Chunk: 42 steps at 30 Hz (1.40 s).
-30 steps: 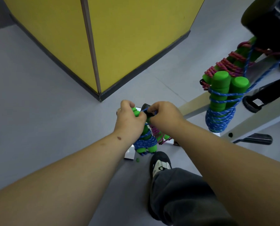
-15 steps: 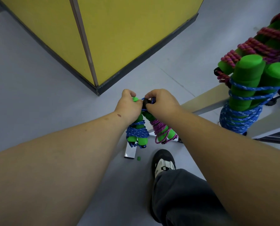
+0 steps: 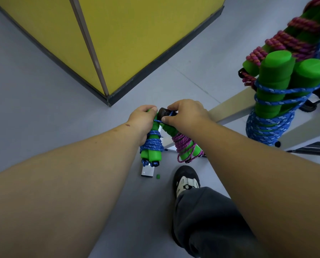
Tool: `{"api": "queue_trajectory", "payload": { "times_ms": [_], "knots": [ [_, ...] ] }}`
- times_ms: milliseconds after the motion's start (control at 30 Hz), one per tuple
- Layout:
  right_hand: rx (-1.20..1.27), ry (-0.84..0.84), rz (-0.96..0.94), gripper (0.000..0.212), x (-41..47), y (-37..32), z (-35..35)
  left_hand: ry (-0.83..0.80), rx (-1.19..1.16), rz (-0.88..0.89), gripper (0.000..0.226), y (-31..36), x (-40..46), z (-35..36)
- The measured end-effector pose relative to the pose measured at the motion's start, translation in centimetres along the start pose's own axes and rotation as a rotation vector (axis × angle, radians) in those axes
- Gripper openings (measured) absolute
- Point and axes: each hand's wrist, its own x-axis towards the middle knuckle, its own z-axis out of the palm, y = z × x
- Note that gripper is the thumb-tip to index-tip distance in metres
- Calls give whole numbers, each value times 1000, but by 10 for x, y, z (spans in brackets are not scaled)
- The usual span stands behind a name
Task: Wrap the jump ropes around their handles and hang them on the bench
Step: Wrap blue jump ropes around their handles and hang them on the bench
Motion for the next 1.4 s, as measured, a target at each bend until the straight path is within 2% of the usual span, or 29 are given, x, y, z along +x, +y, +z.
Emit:
{"api": "queue_trajectory", "payload": {
  "times_ms": [133, 267, 400, 467, 600, 767, 1133, 1400],
  "knots": [
    [10, 10, 16, 50, -2, -3, 3, 27, -50, -46, 18, -3, -6, 5],
    [26, 9, 11, 53, -6, -2, 4, -38, -100, -175, 27, -9, -10, 8],
    [36, -12, -23, 44, -7, 4, 3, -80, -179, -245, 24, -9, -12, 10],
    [32, -12, -38, 41, -9, 6, 0, -96, -215, -258, 22, -9, -13, 9],
    [35, -18, -31, 52, -9, 11, -2, -98, -274, -255, 45, -15, -14, 9],
    [5, -10, -3, 56, -8, 9, 1, -56, -317, -230, 44, -19, -23, 14],
    [50, 6, -19, 50, -16, 10, 2, -23, -156, -134, 69, -17, -31, 17],
    [11, -9, -105, 36, -27, 6, -3, 38, 31, -103, 67, 5, -42, 5]
  ]
}}
